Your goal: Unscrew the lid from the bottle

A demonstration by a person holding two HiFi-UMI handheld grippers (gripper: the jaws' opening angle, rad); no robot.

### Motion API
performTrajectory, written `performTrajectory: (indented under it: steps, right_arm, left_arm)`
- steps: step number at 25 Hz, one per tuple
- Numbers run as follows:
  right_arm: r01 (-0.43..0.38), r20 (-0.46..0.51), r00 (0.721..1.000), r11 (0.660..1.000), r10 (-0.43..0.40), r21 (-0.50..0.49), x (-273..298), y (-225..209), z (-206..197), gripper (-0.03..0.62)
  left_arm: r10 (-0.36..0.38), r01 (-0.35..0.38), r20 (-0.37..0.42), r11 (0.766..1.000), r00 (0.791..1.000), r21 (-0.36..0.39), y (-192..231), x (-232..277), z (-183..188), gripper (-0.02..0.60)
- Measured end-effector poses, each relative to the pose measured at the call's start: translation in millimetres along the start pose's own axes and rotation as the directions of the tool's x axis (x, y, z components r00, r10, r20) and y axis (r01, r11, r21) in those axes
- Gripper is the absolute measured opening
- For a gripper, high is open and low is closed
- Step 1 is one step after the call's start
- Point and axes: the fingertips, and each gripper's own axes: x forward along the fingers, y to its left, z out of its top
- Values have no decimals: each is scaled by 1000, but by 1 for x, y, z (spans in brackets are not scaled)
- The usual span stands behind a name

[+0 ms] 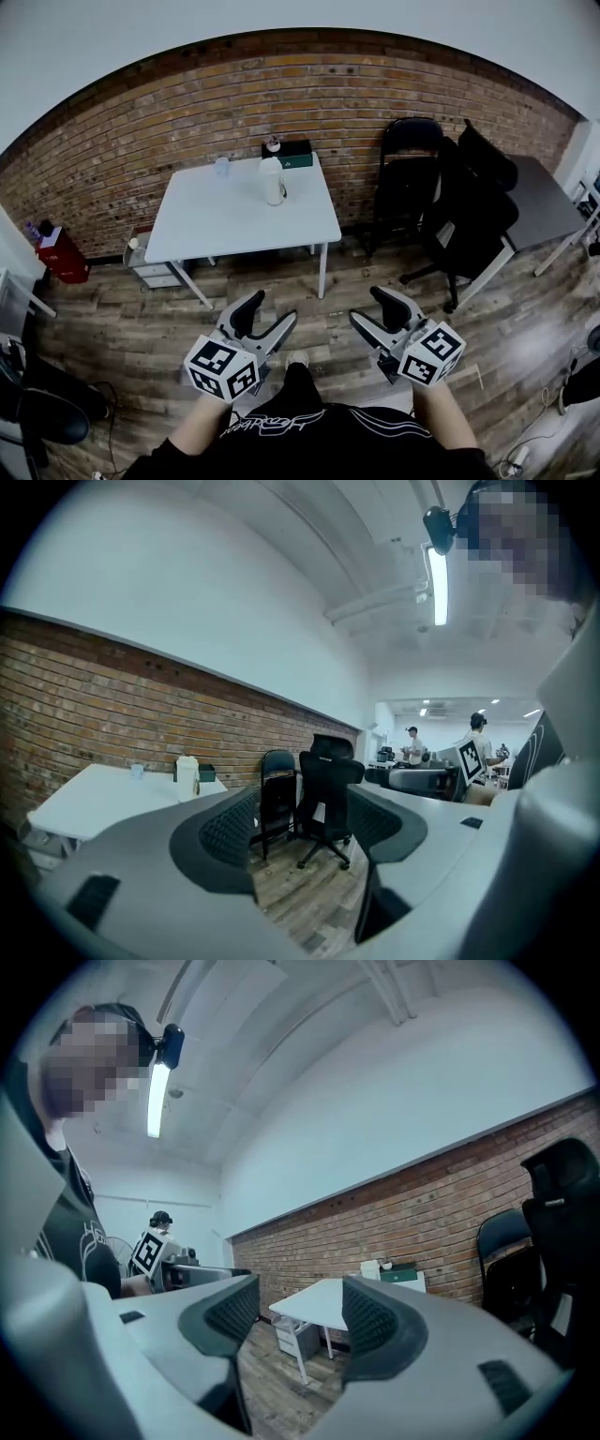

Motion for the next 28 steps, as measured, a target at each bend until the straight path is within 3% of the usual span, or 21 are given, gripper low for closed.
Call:
performTrajectory:
  steps: [4, 9, 19, 28]
  right_arm:
    - [-6, -27, 1000, 999, 7, 37, 26, -17, -12, 264]
    - [-8, -55, 998, 1000, 8, 3, 74, -53, -9, 288]
    - [22, -123, 992, 994, -9, 104, 218, -163, -16, 291]
    - [31, -178, 984, 997, -17, 77, 314, -229, -2, 301]
  left_arm:
    - [12, -12, -9, 1000, 1000, -24, 28, 15, -9, 327]
    - [38, -38, 3, 996, 999, -81, 88, 48, -5, 336]
    - [96, -97, -22, 991, 995, -92, 227, 149, 11, 348]
    - [122, -126, -67, 991, 990, -53, 337, 218, 14, 356]
